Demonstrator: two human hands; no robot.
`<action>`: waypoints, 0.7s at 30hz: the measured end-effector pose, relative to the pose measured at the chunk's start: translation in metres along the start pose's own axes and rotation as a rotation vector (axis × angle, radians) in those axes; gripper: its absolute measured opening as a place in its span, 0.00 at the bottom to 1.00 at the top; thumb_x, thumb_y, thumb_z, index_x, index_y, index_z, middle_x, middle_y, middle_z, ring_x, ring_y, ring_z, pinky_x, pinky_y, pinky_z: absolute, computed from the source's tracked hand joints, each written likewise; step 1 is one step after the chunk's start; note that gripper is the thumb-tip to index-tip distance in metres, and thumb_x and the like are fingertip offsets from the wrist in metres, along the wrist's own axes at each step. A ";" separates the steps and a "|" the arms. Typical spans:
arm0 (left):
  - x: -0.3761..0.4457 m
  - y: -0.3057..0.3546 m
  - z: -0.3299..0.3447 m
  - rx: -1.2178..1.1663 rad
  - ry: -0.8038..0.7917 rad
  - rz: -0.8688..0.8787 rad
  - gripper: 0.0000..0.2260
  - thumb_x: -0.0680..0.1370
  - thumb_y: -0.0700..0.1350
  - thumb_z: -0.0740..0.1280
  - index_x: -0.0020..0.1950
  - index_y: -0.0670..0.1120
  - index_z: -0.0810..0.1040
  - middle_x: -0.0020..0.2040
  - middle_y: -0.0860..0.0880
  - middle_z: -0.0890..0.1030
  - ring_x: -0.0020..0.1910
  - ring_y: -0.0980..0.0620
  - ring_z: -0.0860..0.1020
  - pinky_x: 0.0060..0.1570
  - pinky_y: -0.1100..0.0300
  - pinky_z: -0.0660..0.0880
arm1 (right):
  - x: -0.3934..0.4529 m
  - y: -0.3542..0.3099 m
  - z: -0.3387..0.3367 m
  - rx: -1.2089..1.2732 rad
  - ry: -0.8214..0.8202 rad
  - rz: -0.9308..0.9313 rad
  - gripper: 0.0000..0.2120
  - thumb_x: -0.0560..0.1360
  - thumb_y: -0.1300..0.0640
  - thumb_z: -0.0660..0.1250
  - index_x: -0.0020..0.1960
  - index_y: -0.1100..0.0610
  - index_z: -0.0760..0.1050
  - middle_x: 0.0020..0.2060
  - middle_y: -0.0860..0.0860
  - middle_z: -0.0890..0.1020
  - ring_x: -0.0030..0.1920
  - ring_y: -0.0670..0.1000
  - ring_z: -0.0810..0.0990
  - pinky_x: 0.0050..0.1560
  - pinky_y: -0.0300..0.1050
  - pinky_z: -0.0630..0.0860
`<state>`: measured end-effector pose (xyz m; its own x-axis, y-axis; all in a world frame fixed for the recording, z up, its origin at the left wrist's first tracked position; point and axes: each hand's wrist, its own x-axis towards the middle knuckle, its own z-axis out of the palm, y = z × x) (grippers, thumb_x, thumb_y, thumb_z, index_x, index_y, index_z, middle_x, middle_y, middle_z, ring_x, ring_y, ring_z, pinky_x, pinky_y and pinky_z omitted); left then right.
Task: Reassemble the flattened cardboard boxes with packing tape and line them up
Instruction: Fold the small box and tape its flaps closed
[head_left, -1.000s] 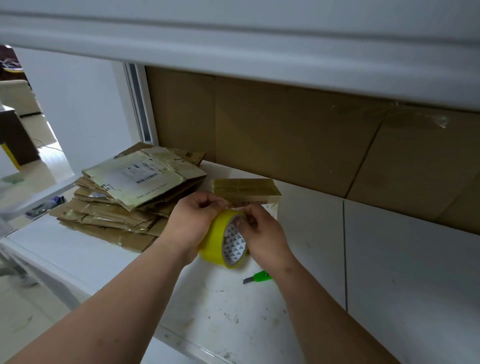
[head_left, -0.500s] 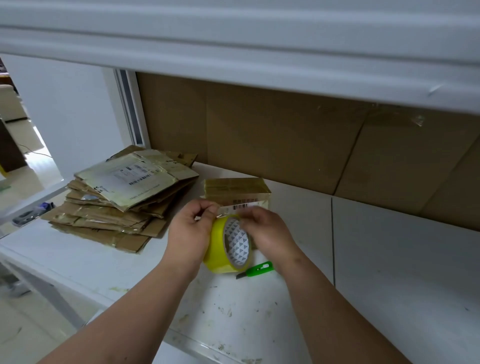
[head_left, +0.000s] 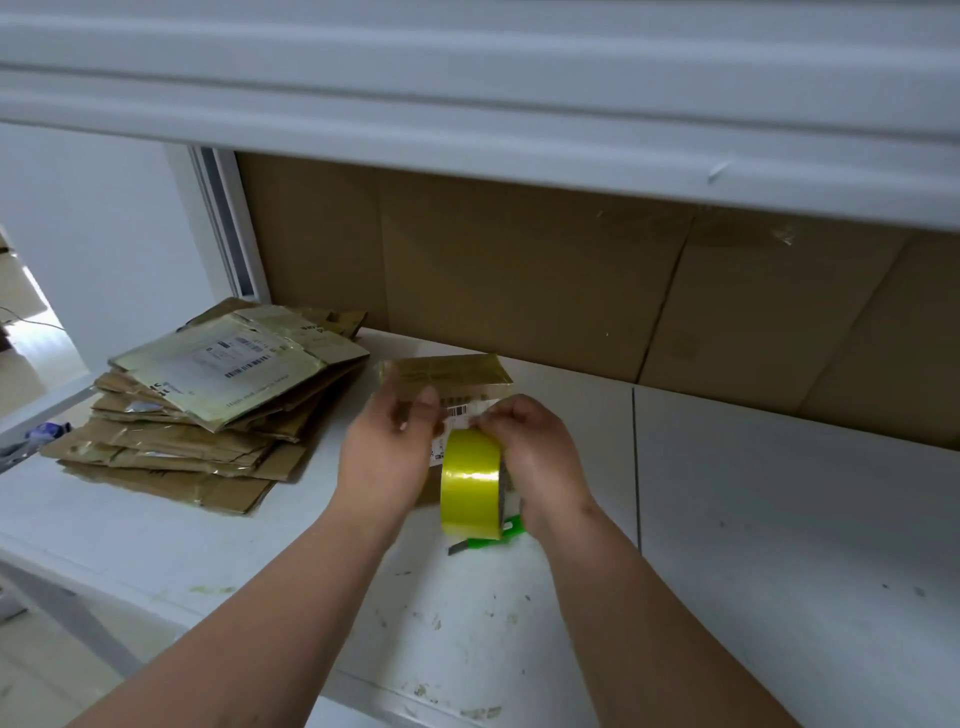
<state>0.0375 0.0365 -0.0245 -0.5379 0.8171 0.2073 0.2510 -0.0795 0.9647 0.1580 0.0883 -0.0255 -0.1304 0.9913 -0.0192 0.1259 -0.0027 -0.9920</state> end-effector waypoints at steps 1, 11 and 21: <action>0.004 -0.001 -0.003 0.025 0.010 0.014 0.23 0.81 0.51 0.64 0.76 0.52 0.67 0.51 0.54 0.82 0.52 0.50 0.81 0.56 0.51 0.77 | 0.003 -0.001 -0.009 -0.029 0.023 -0.014 0.10 0.75 0.60 0.68 0.35 0.53 0.76 0.32 0.47 0.79 0.37 0.48 0.77 0.39 0.42 0.71; 0.054 -0.009 -0.006 0.680 -0.241 0.016 0.22 0.83 0.48 0.58 0.78 0.55 0.62 0.78 0.47 0.62 0.78 0.44 0.56 0.72 0.49 0.61 | 0.043 -0.004 -0.063 -0.403 -0.054 -0.044 0.10 0.77 0.58 0.66 0.38 0.53 0.71 0.39 0.51 0.77 0.42 0.50 0.74 0.40 0.43 0.66; 0.054 -0.026 -0.004 0.228 -0.122 -0.208 0.14 0.84 0.48 0.58 0.69 0.60 0.69 0.54 0.53 0.80 0.51 0.53 0.78 0.53 0.53 0.74 | 0.074 0.000 -0.039 -0.728 -0.303 -0.092 0.04 0.78 0.62 0.62 0.46 0.55 0.73 0.45 0.52 0.76 0.49 0.53 0.75 0.44 0.44 0.69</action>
<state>-0.0017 0.0802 -0.0380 -0.4994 0.8660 -0.0249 0.3268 0.2148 0.9204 0.1864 0.1673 -0.0216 -0.4204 0.9040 -0.0780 0.6995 0.2682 -0.6624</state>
